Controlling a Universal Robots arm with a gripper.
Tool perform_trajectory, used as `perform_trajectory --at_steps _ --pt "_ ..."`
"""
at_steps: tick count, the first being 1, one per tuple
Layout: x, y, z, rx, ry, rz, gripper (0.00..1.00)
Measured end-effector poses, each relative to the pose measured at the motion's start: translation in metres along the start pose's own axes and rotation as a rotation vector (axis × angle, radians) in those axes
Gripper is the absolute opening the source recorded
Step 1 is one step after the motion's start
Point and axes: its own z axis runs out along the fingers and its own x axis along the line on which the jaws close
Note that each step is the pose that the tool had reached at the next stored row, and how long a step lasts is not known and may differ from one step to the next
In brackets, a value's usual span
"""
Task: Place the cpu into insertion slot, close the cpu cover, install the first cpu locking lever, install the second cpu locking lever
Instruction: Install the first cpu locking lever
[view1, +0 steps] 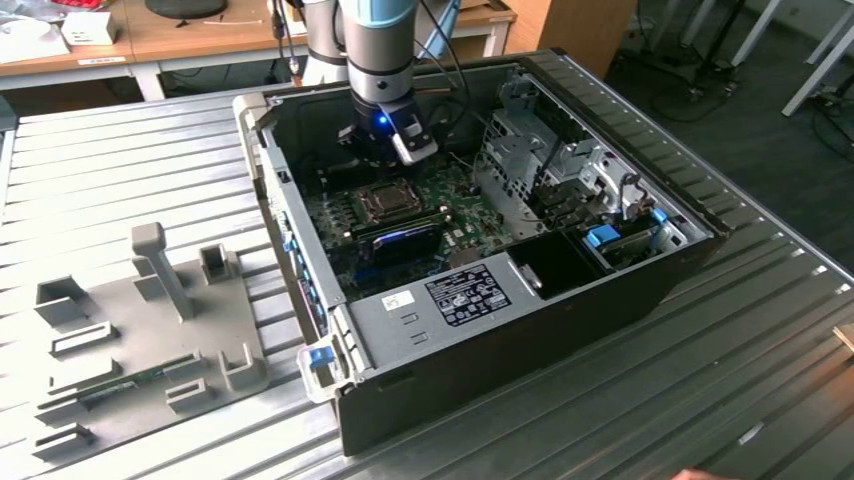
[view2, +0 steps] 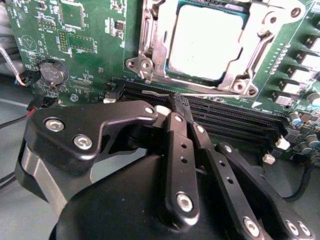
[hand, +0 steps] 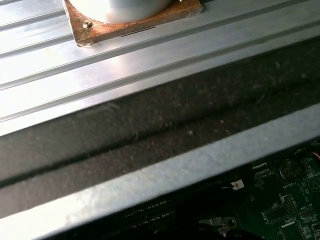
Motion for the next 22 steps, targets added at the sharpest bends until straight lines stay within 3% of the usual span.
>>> perform_trajectory --at_steps 9,16,22 --pt "0.0002 0.0003 0.0009 0.0019 -0.0064 0.027 0.11" --pt "0.0003 0.0 0.0022 0.0021 -0.0071 0.028 0.11" --pt "0.0004 -0.0003 0.0036 0.0096 -0.0097 0.026 0.11"
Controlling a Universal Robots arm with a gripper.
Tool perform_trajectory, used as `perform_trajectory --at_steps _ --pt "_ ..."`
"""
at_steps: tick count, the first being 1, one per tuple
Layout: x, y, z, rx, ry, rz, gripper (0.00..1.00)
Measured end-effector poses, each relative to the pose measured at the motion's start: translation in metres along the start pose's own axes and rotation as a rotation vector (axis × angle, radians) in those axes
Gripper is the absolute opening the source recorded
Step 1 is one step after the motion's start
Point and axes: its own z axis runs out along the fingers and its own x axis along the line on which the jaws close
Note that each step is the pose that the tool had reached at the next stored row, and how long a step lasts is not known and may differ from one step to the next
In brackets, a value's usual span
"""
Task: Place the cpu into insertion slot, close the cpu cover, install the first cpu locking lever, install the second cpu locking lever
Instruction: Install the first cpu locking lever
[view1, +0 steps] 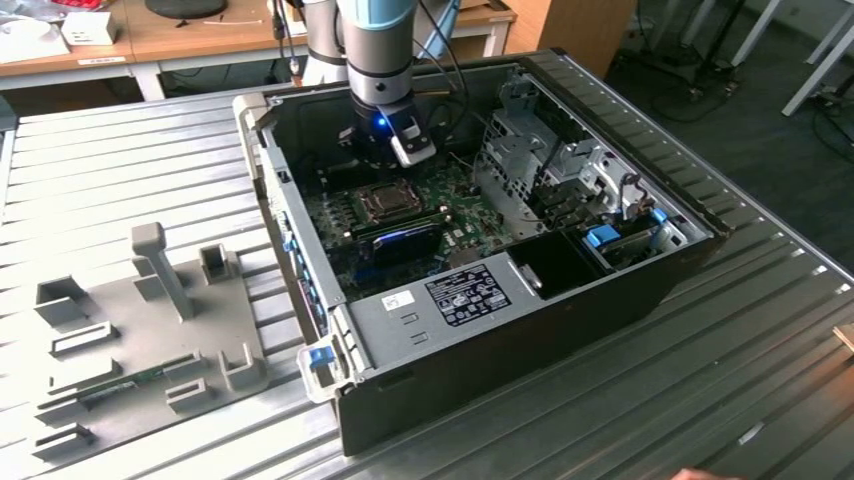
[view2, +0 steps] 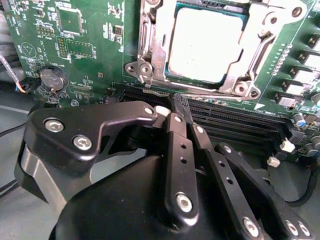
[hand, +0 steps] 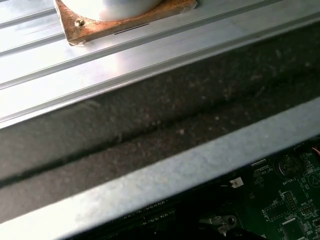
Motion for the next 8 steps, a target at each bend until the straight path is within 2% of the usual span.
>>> perform_trajectory --at_steps 2,8 --pt "0.0 -0.0001 0.0001 0.0031 -0.0013 0.0 0.11" --pt "0.0 0.0 0.0001 0.0035 -0.0015 -0.001 0.11"
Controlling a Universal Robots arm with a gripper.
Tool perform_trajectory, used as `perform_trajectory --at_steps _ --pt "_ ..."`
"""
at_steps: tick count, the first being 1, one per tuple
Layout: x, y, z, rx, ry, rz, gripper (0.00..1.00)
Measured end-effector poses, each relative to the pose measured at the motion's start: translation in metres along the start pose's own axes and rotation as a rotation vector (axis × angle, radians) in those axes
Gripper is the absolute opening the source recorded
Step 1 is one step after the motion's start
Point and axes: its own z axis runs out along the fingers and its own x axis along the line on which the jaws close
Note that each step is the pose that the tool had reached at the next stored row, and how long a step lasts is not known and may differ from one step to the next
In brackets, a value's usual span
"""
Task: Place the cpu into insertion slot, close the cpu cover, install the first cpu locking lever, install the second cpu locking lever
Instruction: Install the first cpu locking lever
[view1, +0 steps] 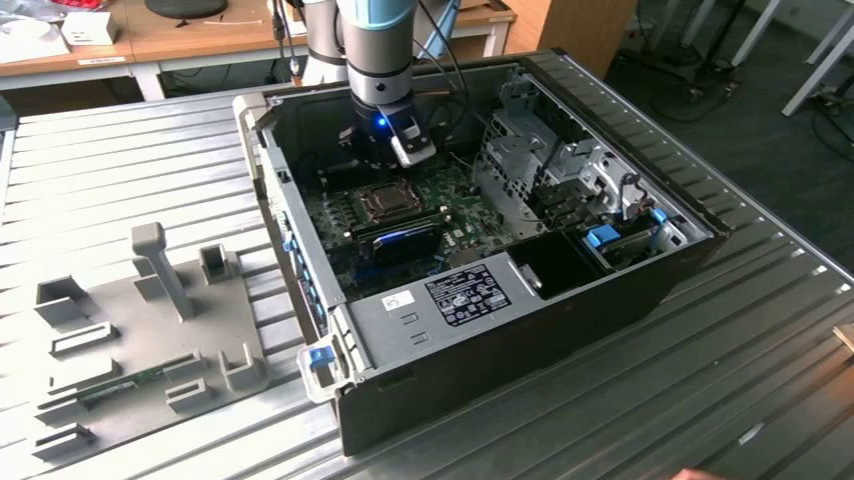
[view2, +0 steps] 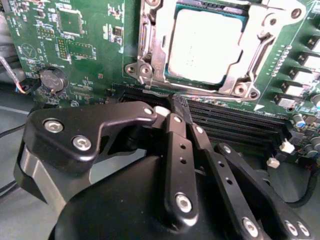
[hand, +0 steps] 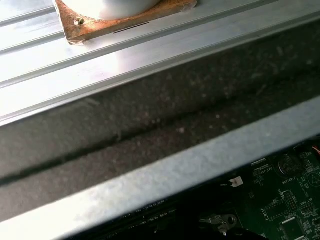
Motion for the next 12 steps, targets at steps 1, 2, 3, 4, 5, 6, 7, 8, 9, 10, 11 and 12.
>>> perform_trajectory --at_steps 1,2,3,4,5,6,7,8,9,10,11,12 --pt "0.0 0.0 0.0 -0.0001 0.0 0.0 0.11" --pt "0.0 0.0 0.0 -0.0001 0.0001 -0.001 0.11" --pt "0.0001 0.0 0.0 -0.0002 0.0005 -0.003 0.11" --pt "0.0002 0.0 0.0 -0.0003 0.0009 -0.005 0.11" --pt "0.0004 -0.0001 0.0 -0.0004 0.0014 -0.007 0.11" --pt "0.0006 -0.0002 0.0 -0.0005 0.0018 -0.009 0.11" --pt "0.0008 -0.0003 0.0001 -0.0006 0.0022 -0.011 0.11" --pt "0.0009 -0.0004 0.0002 -0.0007 0.0028 -0.014 0.11" --pt "0.0011 -0.0005 0.0002 -0.0008 0.0033 -0.016 0.11" --pt "0.0013 -0.0006 0.0003 -0.001 0.0039 -0.019 0.11" --pt "0.0015 -0.0007 0.0003 -0.001 0.0045 -0.022 0.11" --pt "0.0018 -0.0008 0.0003 -0.0009 0.0051 -0.025 0.11"
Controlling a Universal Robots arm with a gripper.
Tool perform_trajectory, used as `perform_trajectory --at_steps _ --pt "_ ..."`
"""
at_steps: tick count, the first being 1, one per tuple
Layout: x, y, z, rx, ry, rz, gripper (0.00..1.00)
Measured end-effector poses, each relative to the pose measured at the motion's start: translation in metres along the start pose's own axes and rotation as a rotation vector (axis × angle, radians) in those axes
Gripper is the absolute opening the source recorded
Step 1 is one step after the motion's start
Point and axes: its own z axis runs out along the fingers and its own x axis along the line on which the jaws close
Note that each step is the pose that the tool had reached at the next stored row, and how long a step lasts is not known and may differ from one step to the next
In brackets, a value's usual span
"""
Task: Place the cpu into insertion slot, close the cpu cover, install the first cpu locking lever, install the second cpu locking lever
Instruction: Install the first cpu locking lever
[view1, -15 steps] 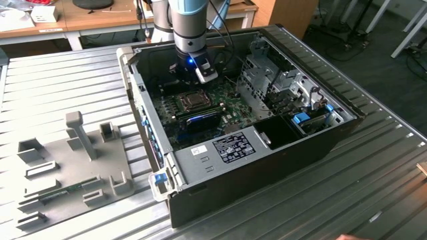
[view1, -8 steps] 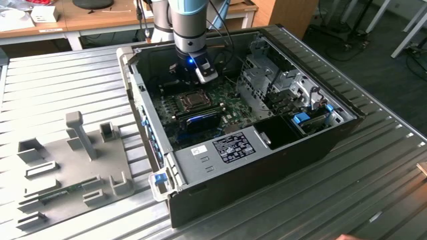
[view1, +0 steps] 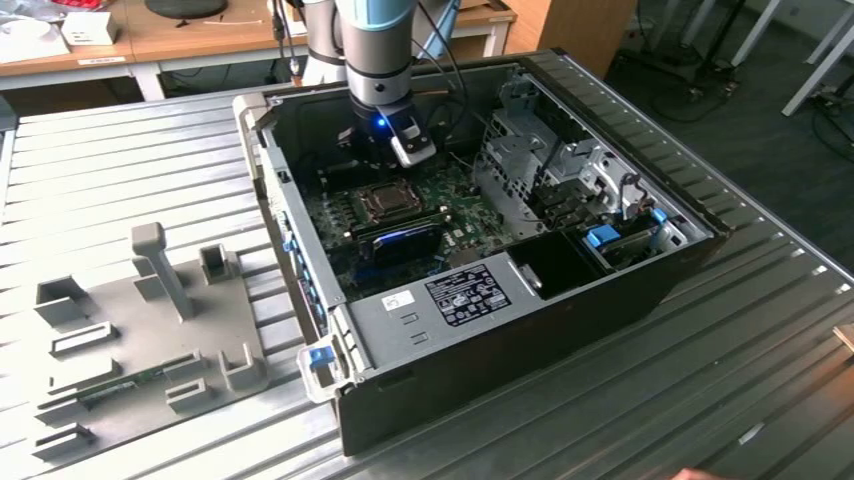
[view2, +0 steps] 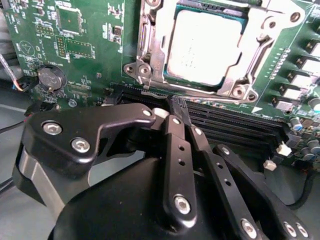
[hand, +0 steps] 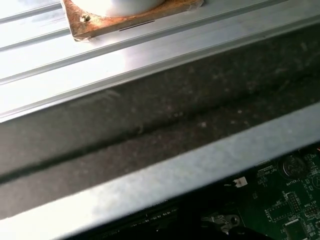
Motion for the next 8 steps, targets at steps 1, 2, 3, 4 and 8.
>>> perform_trajectory --at_steps 1,2,3,4,8 --pt "0.0002 -0.0001 0.0 0.0001 0.0005 -0.003 0.11" --pt "0.0004 -0.0002 0.0001 0.0001 0.0012 -0.006 0.11" --pt "0.0005 -0.0003 0.0001 0.0001 0.0018 -0.009 0.11" --pt "0.0006 -0.0005 0.0002 0.0 0.0025 -0.013 0.11" --pt "0.0006 -0.0007 0.0011 -0.0006 0.0029 -0.019 0.11"
